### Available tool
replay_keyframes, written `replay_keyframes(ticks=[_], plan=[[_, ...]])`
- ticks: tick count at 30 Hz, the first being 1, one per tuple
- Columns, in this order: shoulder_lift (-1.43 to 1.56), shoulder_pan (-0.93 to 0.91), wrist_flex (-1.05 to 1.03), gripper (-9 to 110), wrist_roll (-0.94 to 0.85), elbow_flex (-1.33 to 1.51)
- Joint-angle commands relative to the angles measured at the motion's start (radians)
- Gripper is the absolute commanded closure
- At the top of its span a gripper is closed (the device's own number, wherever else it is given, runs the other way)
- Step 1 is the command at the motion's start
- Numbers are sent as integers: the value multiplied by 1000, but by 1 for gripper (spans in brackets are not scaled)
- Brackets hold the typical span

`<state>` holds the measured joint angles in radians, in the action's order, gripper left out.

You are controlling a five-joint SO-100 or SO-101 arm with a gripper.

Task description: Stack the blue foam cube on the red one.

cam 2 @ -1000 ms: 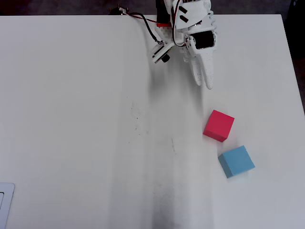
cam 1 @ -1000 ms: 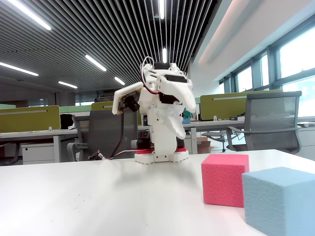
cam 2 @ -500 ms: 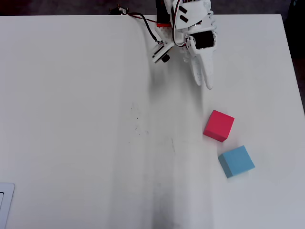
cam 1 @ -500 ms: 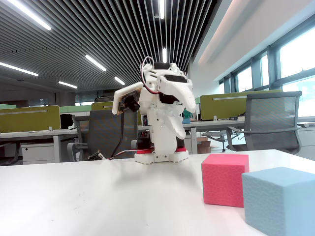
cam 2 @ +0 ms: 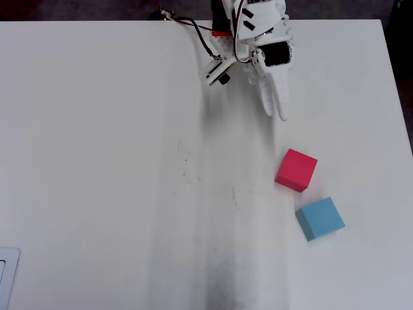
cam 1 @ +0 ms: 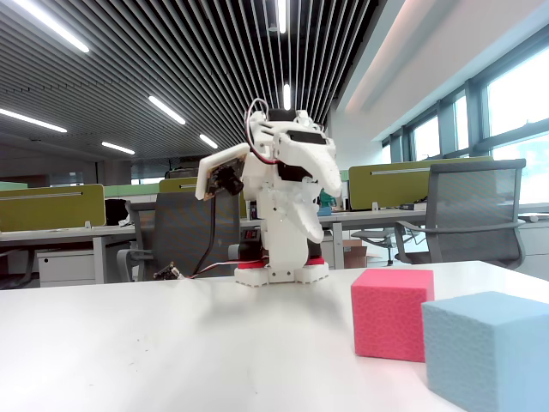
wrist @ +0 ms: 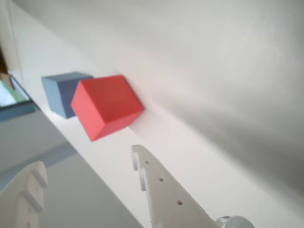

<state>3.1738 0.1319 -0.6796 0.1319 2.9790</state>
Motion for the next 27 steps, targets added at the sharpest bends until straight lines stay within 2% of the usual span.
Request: replay_keyframes(ticks=[1, 4, 8, 13, 19, 27], plan=[[8, -3, 18, 78, -2, -9], [8, 6, 18, 83, 2, -9], [-137, -3, 120, 82, 3, -69], [-485, -32, 149, 79, 3, -370], [-865, -52, 77, 75, 38, -796], [-1230, -5, 12, 68, 72, -1154]])
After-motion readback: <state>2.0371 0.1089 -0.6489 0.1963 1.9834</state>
